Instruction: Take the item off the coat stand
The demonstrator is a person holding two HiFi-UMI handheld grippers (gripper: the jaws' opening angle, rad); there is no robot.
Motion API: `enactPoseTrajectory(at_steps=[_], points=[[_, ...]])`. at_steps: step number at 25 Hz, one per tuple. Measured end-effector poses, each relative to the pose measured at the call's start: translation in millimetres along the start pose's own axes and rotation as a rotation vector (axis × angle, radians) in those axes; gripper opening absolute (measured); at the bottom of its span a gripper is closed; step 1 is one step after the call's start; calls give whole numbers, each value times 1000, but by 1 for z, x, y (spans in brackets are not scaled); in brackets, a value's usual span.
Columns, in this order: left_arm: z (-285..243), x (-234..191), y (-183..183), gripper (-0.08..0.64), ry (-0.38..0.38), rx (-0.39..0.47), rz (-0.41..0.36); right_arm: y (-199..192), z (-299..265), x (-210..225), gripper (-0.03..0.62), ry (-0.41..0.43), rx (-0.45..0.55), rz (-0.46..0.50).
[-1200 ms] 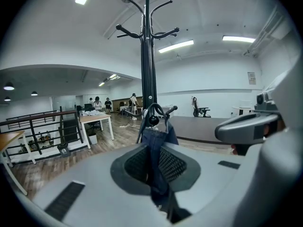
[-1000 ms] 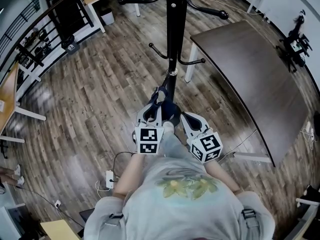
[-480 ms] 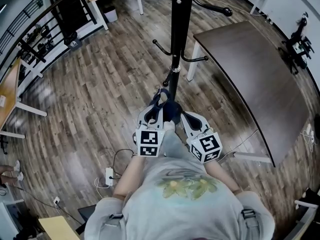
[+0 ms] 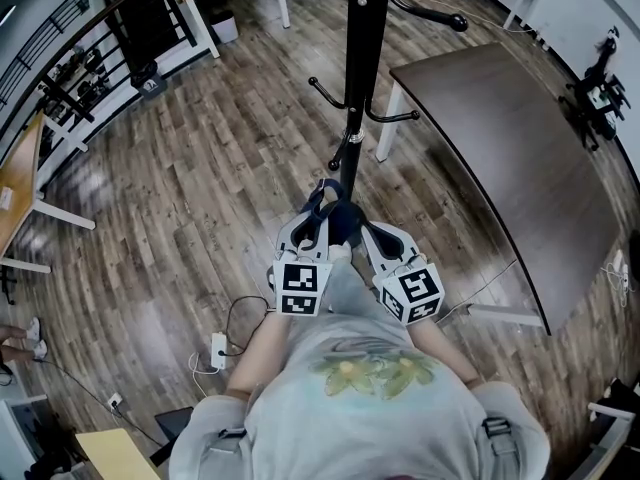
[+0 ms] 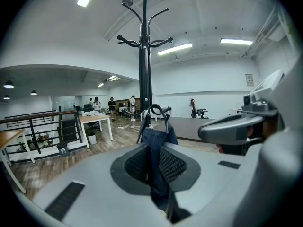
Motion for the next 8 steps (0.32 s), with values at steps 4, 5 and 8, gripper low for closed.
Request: enactPoseTrajectory(at_steps=[4,5,8], points=[[-1,-1,0,41,0,-3,1,1,-2,1,6,3,-1,-2],[0,0,0,41,0,-3,1,1,-1,1,6,2,-2,-2],[1,1,0,41,1,-4,1,0,1,1,6,1,-3,-3]])
Point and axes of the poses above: the fingertips, and each gripper's own axes: z backward along the fingers, x to its right, y out of its top, the point moved 5 cm from there along z, backward along the fingers, and after that the axes turned 7 degrees about y, right-handed, at the moved point
